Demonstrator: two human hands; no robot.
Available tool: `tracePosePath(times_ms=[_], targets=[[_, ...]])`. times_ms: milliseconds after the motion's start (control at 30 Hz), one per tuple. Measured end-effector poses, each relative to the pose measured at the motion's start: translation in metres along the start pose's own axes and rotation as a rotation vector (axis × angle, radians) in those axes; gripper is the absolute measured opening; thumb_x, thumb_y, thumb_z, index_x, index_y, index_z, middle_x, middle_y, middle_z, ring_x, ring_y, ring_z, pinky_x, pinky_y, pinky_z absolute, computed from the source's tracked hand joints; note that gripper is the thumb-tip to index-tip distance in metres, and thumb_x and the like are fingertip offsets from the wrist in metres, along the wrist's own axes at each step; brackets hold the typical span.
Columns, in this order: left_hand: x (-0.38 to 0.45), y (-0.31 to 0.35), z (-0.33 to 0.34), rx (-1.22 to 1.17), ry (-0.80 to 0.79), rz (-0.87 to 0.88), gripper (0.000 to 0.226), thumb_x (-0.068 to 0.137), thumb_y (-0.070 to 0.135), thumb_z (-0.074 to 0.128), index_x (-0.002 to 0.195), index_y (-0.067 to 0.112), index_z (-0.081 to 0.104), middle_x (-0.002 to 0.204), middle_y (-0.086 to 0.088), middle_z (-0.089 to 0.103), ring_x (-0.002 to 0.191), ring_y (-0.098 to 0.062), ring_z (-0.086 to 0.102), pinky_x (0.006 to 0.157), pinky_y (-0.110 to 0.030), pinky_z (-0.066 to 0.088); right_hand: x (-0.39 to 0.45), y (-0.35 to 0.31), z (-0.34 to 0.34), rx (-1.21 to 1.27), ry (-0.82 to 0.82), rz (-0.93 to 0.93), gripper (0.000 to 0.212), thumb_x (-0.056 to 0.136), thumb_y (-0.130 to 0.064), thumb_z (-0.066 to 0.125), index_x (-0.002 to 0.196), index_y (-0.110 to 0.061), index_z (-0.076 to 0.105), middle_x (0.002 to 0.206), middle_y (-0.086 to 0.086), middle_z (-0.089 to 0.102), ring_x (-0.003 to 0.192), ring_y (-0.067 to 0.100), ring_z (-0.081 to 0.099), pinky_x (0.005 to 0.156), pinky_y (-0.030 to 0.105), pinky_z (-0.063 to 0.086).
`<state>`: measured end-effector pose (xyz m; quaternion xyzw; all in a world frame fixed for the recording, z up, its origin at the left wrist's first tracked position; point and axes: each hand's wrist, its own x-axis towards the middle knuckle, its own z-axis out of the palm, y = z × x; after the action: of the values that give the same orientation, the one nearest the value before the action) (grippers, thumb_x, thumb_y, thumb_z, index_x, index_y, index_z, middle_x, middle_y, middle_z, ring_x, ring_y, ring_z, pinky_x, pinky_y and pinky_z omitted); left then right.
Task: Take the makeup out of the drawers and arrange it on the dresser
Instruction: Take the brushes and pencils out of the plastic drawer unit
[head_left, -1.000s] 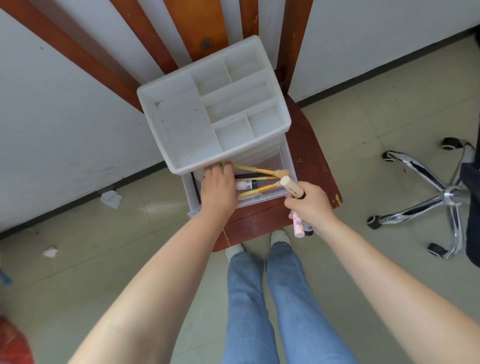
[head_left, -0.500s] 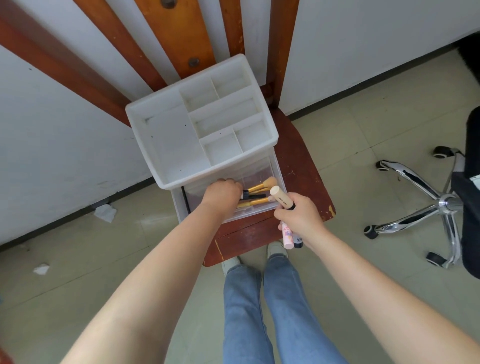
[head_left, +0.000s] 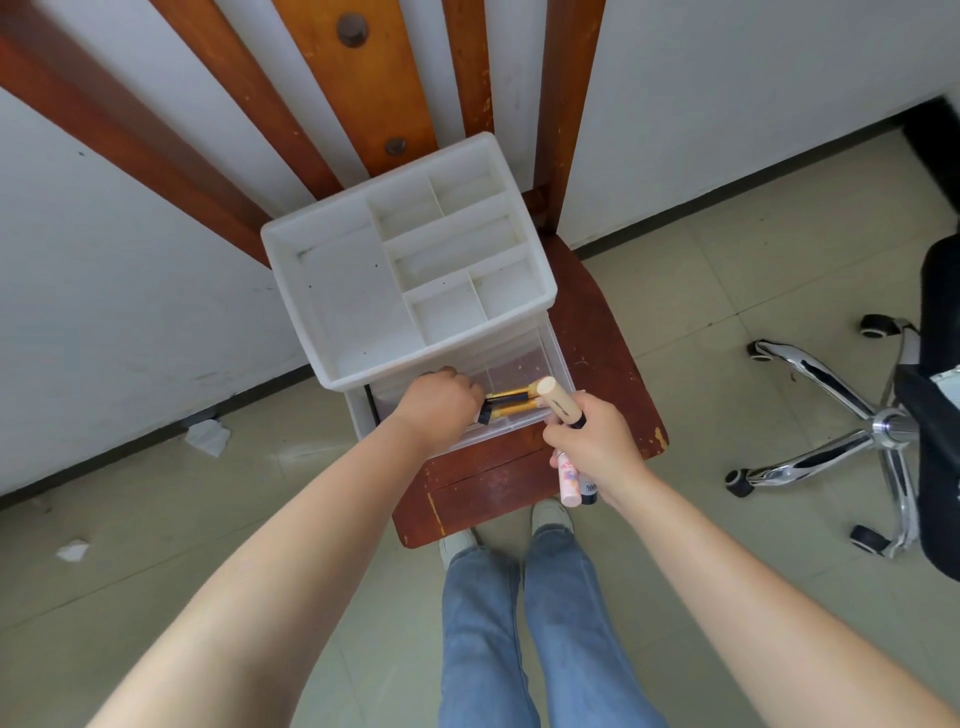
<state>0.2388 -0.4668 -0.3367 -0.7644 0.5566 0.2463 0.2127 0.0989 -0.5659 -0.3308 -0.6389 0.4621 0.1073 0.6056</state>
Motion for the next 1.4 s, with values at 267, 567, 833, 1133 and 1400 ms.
tracePosePath(times_ms=[267, 567, 833, 1133, 1400], targets=[[0.004, -0.002, -0.005, -0.260, -0.015, -0.129, 0.029, 0.092, 0.016, 0.048, 0.119, 0.006, 0.049, 0.117, -0.013, 0.055, 0.105, -0.030, 0.055, 0.084, -0.035, 0.046, -0.002, 0.000, -0.001, 0.027, 0.008, -0.024, 0.029, 0.081, -0.001, 0.056, 0.066, -0.024, 0.047, 0.070, 0.002, 0.048, 0.077, 0.027, 0.054, 0.076, 0.037, 0.047], [0.010, 0.001, -0.004, -0.459, -0.106, -0.096, 0.032, 0.091, 0.015, 0.052, 0.122, 0.009, 0.050, 0.114, -0.013, 0.058, 0.102, -0.028, 0.055, 0.078, -0.033, 0.044, 0.000, 0.003, 0.002, 0.057, 0.043, -0.016, 0.028, 0.080, 0.000, 0.055, 0.066, -0.023, 0.047, 0.077, 0.010, 0.051, 0.076, 0.029, 0.054, 0.073, 0.034, 0.044], [-0.007, 0.003, -0.001, -0.387, 0.013, -0.415, 0.034, 0.092, 0.025, 0.051, 0.117, 0.002, 0.051, 0.121, -0.017, 0.051, 0.110, -0.033, 0.051, 0.081, -0.037, 0.045, 0.005, 0.004, 0.002, 0.087, 0.068, -0.015, 0.027, 0.079, 0.001, 0.054, 0.064, -0.020, 0.046, 0.066, 0.005, 0.046, 0.072, 0.027, 0.051, 0.068, 0.034, 0.041], [-0.007, 0.013, 0.006, -0.562, -0.119, -0.829, 0.042, 0.096, 0.018, 0.045, 0.130, -0.005, 0.040, 0.140, -0.030, 0.029, 0.131, -0.043, 0.030, 0.096, -0.042, 0.044, 0.005, -0.002, 0.005, 0.089, 0.081, -0.001, 0.029, 0.080, 0.000, 0.053, 0.063, -0.021, 0.044, 0.066, 0.004, 0.045, 0.072, 0.026, 0.050, 0.067, 0.031, 0.041], [-0.003, 0.018, 0.002, -0.708, -0.049, -0.841, 0.043, 0.091, 0.028, 0.048, 0.123, -0.001, 0.048, 0.131, -0.020, 0.037, 0.126, -0.036, 0.032, 0.107, -0.049, 0.028, 0.006, -0.001, 0.003, 0.056, 0.069, -0.030, 0.030, 0.080, 0.000, 0.053, 0.062, -0.021, 0.042, 0.067, 0.005, 0.044, 0.072, 0.027, 0.050, 0.066, 0.030, 0.040]])
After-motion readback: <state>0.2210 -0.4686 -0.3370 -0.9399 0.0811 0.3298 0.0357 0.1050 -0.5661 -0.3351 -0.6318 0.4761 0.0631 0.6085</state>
